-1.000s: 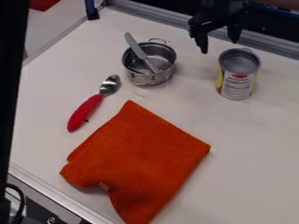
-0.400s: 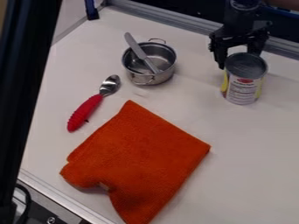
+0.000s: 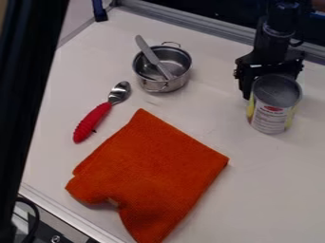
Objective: Moved the can beside the red towel
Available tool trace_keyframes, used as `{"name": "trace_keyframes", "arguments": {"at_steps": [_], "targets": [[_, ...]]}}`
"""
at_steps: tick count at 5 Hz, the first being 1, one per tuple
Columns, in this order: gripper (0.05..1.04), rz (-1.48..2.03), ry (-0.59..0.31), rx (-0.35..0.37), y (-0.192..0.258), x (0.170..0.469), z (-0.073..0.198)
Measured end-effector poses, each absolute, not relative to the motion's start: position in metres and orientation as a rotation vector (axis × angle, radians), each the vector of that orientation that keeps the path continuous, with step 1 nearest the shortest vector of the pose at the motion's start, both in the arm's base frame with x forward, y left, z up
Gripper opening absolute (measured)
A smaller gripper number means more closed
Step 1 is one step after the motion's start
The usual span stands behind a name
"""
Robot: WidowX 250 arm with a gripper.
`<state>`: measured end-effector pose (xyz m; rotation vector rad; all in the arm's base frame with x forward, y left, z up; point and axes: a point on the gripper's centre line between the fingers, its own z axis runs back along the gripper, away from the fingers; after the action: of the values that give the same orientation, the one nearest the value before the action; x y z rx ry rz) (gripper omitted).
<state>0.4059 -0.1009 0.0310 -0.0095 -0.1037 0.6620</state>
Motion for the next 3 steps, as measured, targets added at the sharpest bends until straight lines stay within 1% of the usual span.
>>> {"name": "trace_keyframes", "arguments": {"at_steps": [1, 3], "targets": [[1.001, 0.581, -0.083, 0.013, -0.112, 0.392, 0.026], [1.001, 0.439, -0.064, 0.024, -0.134, 0.355, 0.026]]}}
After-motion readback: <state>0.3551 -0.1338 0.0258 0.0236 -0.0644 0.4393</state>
